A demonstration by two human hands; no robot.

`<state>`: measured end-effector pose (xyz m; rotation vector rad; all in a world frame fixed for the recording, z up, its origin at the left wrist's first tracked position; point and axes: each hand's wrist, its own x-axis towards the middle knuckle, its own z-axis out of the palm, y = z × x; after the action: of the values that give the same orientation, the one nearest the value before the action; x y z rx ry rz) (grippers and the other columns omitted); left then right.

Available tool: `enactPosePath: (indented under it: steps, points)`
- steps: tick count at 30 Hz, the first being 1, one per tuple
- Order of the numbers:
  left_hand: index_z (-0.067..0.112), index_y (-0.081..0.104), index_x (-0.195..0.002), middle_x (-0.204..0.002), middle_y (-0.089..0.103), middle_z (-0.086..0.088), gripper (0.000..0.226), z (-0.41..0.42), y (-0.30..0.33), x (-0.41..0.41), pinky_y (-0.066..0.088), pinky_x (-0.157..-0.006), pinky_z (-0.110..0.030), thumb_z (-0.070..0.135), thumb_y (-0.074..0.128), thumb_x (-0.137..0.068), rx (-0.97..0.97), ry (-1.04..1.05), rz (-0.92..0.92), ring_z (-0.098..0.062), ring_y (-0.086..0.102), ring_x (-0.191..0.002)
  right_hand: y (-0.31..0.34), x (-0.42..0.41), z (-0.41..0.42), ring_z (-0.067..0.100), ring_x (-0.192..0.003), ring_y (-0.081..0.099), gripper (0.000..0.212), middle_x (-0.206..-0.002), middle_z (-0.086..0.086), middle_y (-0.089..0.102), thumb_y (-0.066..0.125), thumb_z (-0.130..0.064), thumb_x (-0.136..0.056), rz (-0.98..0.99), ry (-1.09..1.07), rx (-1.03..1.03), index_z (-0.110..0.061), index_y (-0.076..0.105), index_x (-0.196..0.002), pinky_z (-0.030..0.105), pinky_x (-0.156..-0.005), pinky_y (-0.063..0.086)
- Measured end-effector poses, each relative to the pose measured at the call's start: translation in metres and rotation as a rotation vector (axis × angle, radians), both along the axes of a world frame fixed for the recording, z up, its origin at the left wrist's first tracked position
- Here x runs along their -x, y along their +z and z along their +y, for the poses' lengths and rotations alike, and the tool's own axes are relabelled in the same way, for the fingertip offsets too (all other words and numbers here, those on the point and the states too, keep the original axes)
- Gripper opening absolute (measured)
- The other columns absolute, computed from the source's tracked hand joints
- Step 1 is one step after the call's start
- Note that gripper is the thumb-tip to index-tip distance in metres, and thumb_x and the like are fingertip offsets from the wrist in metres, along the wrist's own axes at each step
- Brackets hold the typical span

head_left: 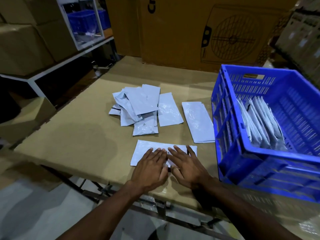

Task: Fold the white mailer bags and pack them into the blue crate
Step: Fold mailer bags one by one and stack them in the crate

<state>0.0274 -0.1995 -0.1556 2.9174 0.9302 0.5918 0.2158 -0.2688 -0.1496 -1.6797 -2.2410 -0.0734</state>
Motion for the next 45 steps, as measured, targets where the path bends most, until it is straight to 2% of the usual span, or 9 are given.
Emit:
enactPosePath:
  steps: [3,5,7,12,20,30,34,39,45]
  points:
    - [0.003,0.05,-0.145,-0.142,0.058,-0.014,0.056,0.006,0.005,-0.013,0.035,-0.115,-0.037,0.023,0.043,-0.093,0.275,0.122,-0.199,-0.027,0.057,-0.129,0.021,0.031,0.014,0.012,-0.143,0.036,0.061,-0.152,0.0,0.046,0.02,-0.039,-0.097,0.268,-0.154,0.067,-0.014,0.047,-0.146,0.042,-0.121,0.014]
    - [0.01,0.034,-0.155,-0.149,0.051,-0.011,0.066,0.01,0.005,-0.018,0.04,-0.112,-0.039,0.033,0.044,-0.094,0.553,0.167,-0.294,-0.025,0.052,-0.132,0.021,0.046,0.022,0.005,-0.148,0.02,0.068,-0.16,-0.005,0.03,0.008,-0.048,-0.098,0.464,-0.228,0.213,-0.018,0.027,-0.156,0.031,-0.124,0.004]
    - [0.011,0.03,-0.156,-0.155,0.044,-0.01,0.071,0.013,-0.003,-0.018,0.033,-0.118,-0.04,0.047,0.036,-0.095,0.611,0.15,-0.289,-0.026,0.045,-0.14,0.012,0.05,0.023,0.004,-0.15,0.014,0.074,-0.163,-0.005,0.023,-0.002,-0.057,-0.097,0.491,-0.255,0.271,-0.02,0.019,-0.158,0.031,-0.124,0.004]
    - [0.011,0.026,-0.157,-0.162,0.033,-0.005,0.064,0.02,-0.009,-0.022,0.005,-0.125,-0.027,0.03,0.034,-0.097,0.421,0.126,-0.059,-0.016,0.03,-0.149,-0.007,0.036,0.018,0.014,-0.151,0.02,0.076,-0.161,-0.001,0.03,-0.008,-0.052,-0.099,0.128,-0.326,0.18,-0.018,0.029,-0.156,0.037,-0.123,0.011]
    - [0.021,0.015,-0.162,-0.169,0.005,0.006,0.075,0.026,-0.004,-0.013,0.004,-0.126,-0.04,0.046,-0.004,-0.094,0.227,0.132,0.243,-0.015,0.001,-0.156,-0.008,0.024,0.008,0.022,-0.148,0.028,0.063,-0.16,-0.001,0.032,0.012,-0.054,-0.104,-0.017,-0.436,0.218,-0.022,0.038,-0.152,0.047,-0.12,0.016]
    - [0.029,0.008,-0.162,-0.169,-0.004,0.006,0.08,0.03,0.007,0.014,0.001,-0.125,-0.041,0.059,-0.008,-0.089,0.251,0.269,0.297,-0.021,-0.006,-0.156,-0.007,0.005,-0.005,0.021,-0.154,-0.002,0.092,-0.166,0.004,0.0,-0.009,-0.074,-0.088,-0.006,-0.464,0.279,-0.021,0.015,-0.159,0.046,-0.123,-0.002]
    - [0.038,0.006,-0.161,-0.169,-0.005,0.008,0.078,0.03,0.005,0.015,0.0,-0.124,-0.046,0.063,-0.007,-0.088,0.268,0.304,0.313,-0.029,-0.008,-0.155,0.004,0.013,0.003,0.025,-0.152,-0.016,0.084,-0.166,0.001,-0.011,-0.01,-0.068,-0.089,-0.053,-0.517,0.376,-0.024,0.004,-0.159,0.058,-0.114,-0.02]
    - [0.041,0.004,-0.16,-0.169,-0.007,0.01,0.077,0.032,0.004,0.015,0.0,-0.123,-0.048,0.064,-0.009,-0.088,0.277,0.313,0.339,-0.032,-0.011,-0.154,0.019,0.05,0.028,0.021,-0.153,-0.006,0.062,-0.166,-0.008,0.005,0.004,-0.051,-0.103,0.018,-0.353,0.349,-0.025,0.01,-0.159,0.059,-0.117,-0.01]
    - [0.04,0.005,-0.16,-0.169,-0.005,0.01,0.072,0.031,0.005,0.016,0.002,-0.123,-0.051,0.065,0.0,-0.092,0.273,0.313,0.323,-0.033,-0.009,-0.155,0.0,0.024,0.016,0.023,-0.153,0.003,0.082,-0.166,-0.009,0.006,-0.016,-0.069,-0.088,-0.044,-0.395,0.328,-0.036,0.013,-0.157,0.054,-0.12,0.005]
